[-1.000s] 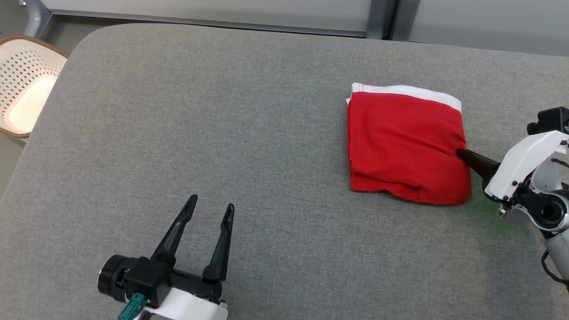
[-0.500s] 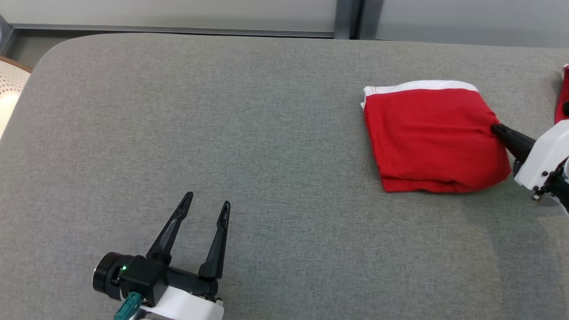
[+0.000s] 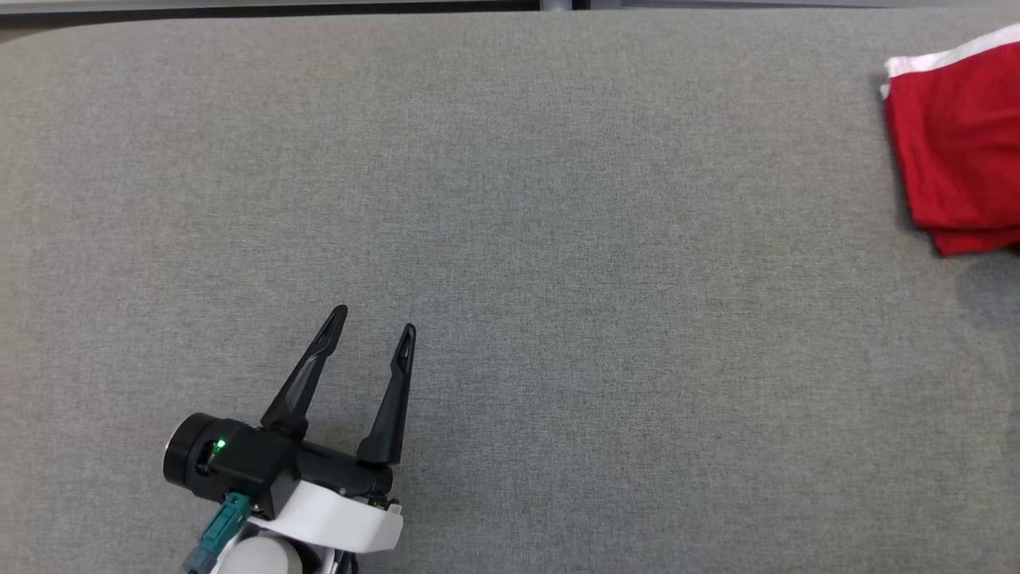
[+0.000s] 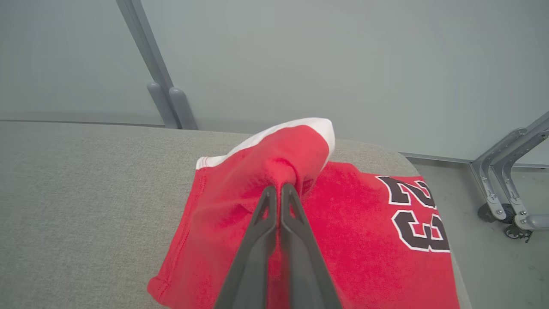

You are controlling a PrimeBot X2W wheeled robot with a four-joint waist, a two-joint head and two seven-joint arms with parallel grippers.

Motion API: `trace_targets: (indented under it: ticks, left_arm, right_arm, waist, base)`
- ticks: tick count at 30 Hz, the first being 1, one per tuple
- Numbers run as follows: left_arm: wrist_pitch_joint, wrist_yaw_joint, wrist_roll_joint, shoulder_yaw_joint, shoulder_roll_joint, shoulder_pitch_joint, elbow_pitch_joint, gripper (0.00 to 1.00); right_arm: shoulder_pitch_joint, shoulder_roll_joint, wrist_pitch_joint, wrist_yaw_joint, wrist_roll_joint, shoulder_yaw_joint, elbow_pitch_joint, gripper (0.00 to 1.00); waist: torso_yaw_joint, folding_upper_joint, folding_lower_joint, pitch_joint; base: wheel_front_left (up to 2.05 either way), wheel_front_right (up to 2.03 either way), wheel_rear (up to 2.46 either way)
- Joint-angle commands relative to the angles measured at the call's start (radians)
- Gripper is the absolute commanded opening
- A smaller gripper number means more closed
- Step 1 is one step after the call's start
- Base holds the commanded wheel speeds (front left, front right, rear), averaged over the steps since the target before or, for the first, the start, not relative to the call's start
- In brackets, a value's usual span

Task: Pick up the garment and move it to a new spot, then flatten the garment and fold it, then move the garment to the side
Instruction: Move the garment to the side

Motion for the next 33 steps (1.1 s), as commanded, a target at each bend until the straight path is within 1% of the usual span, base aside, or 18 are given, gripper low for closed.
trace_targets:
  ticks: [1,6,14,19,23,27,28,29,30,31,32,33]
  left_arm:
    - [-0.004,-0.007,0.003,0.002,0.003,-0.021,-0.001,1.0]
    - [-0.004,-0.008,0.012,0.004,0.01,-0.048,-0.003,1.0]
    - [-0.004,-0.006,-0.008,-0.017,0.04,-0.082,-0.016,1.0]
    - [-0.004,-0.007,-0.013,-0.025,0.053,-0.089,-0.023,1.0]
    - [-0.004,-0.007,-0.02,-0.035,0.059,-0.102,-0.03,1.0]
    - [-0.004,-0.007,-0.022,-0.04,0.066,-0.108,-0.032,1.0]
    - [-0.004,-0.007,-0.024,-0.041,0.067,-0.11,-0.032,1.0]
    - [-0.004,-0.007,-0.024,-0.041,0.069,-0.113,-0.033,1.0]
    - [-0.004,-0.007,-0.026,-0.043,0.07,-0.115,-0.032,1.0]
    - [-0.004,-0.007,-0.027,-0.044,0.07,-0.116,-0.032,1.0]
    - [-0.004,-0.007,-0.027,-0.046,0.071,-0.118,-0.032,1.0]
    - [-0.004,-0.007,-0.028,-0.047,0.071,-0.119,-0.032,1.0]
  right_arm:
    - [-0.013,-0.01,-0.001,-0.001,-0.01,-0.006,0.0,0.0]
    - [-0.039,-0.06,-0.015,-0.001,-0.077,-0.061,0.019,0.0]
    - [-0.01,-0.127,0.048,-0.001,-0.192,-0.109,0.031,0.0]
    - [-0.016,-0.118,0.094,-0.001,-0.292,-0.158,0.035,0.0]
    - [-0.022,-0.103,0.108,-0.001,-0.406,-0.209,0.025,0.0]
    - [-0.017,-0.073,0.121,-0.001,-0.513,-0.28,0.014,0.0]
    - [-0.011,-0.063,0.127,-0.001,-0.535,-0.299,0.011,0.06]
    - [-0.004,-0.056,0.128,-0.001,-0.56,-0.319,0.007,0.33]
    - [0.005,-0.046,0.132,-0.001,-0.578,-0.334,0.003,0.4]
    - [0.013,-0.035,0.133,-0.001,-0.594,-0.349,-0.007,0.41]
    - [0.016,-0.03,0.127,-0.001,-0.612,-0.368,-0.014,0.47]
    - [0.022,-0.027,0.122,-0.001,-0.641,-0.389,-0.022,1.0]
  waist:
    - [-0.008,0.0,0.0,0.016]
    - [-0.009,0.0,0.0,0.055]
    - [-0.003,0.0,0.0,0.097]
    - [-0.006,0.0,0.0,0.118]
    - [-0.008,0.0,0.0,0.133]
    - [-0.01,0.0,0.0,0.14]
    - [-0.01,0.0,0.0,0.141]
    - [-0.009,0.0,0.0,0.142]
    - [-0.008,0.0,0.0,0.143]
    - [-0.007,0.0,0.0,0.143]
    - [-0.006,0.0,0.0,0.144]
    - [-0.005,0.0,0.0,0.145]
  base:
    - [0.0,0.0,0.0]
    - [0.0,0.0,0.0]
    - [0.0,0.0,0.0]
    - [0.0,0.0,0.0]
    - [0.0,0.0,0.0]
    - [0.0,0.0,0.0]
    - [0.0,0.0,0.0]
    - [0.0,0.0,0.0]
    - [0.0,0.0,0.0]
    - [0.0,0.0,0.0]
    - [0.0,0.0,0.0]
    - [0.0,0.0,0.0]
